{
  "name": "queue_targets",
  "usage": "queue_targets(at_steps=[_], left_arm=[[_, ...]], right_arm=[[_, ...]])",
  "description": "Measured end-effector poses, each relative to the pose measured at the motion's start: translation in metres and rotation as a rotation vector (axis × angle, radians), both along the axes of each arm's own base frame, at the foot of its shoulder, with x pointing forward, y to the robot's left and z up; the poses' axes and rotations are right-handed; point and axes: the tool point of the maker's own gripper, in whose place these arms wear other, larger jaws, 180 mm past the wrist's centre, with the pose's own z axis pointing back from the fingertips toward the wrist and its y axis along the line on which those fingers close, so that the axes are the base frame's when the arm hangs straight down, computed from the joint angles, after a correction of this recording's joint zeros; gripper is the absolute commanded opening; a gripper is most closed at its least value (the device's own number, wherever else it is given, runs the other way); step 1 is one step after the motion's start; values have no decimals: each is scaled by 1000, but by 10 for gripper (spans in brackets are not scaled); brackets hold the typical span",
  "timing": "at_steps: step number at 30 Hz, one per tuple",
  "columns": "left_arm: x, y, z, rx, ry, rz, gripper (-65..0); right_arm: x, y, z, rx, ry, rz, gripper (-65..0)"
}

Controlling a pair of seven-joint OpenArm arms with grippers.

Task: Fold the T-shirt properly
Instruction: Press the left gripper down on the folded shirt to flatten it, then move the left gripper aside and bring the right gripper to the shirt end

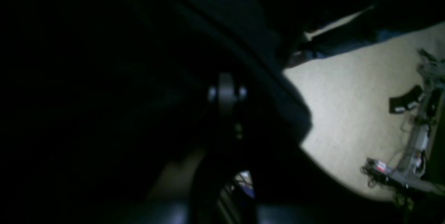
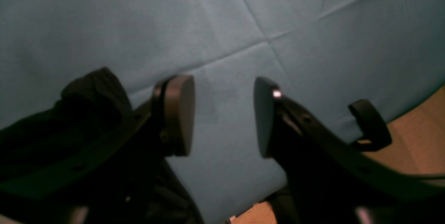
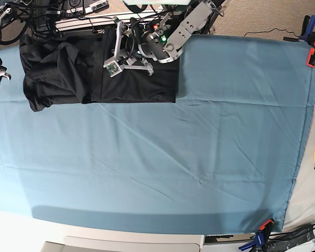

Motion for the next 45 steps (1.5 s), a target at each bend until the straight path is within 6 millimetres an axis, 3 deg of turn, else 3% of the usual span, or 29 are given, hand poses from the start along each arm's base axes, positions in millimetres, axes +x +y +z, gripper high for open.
queue_targets(at_steps=[9,16,25,30,33,35,37,41,45], left_arm=[[-17,-15,17,-123,24,-105,-650],[-3,-21,21,-159,-62,-73,-650],[43,3,5,25,-191,64,-650],[93,18,30,107,-364,108,-650],[111,29,35,155,-434,123,-646],[121,45,30,213,-478,122,-647],[137,73,24,288,-510,183,-646],[167,150,9,425,-515,316,-635],[176,230,-4,514,-451,415,-524]], right_arm=[[0,0,0,0,0,0,-371],[0,0,0,0,0,0,-371],[2,0,2,-6,-14,2,-371],[2,0,2,-6,-14,2,-371],[2,0,2,-6,-14,2,-371],[1,0,2,-6,-13,2,-371],[1,0,2,-7,-13,2,-371],[2,6,-1,-11,16,51,-371],[5,11,-1,-27,26,103,-341]])
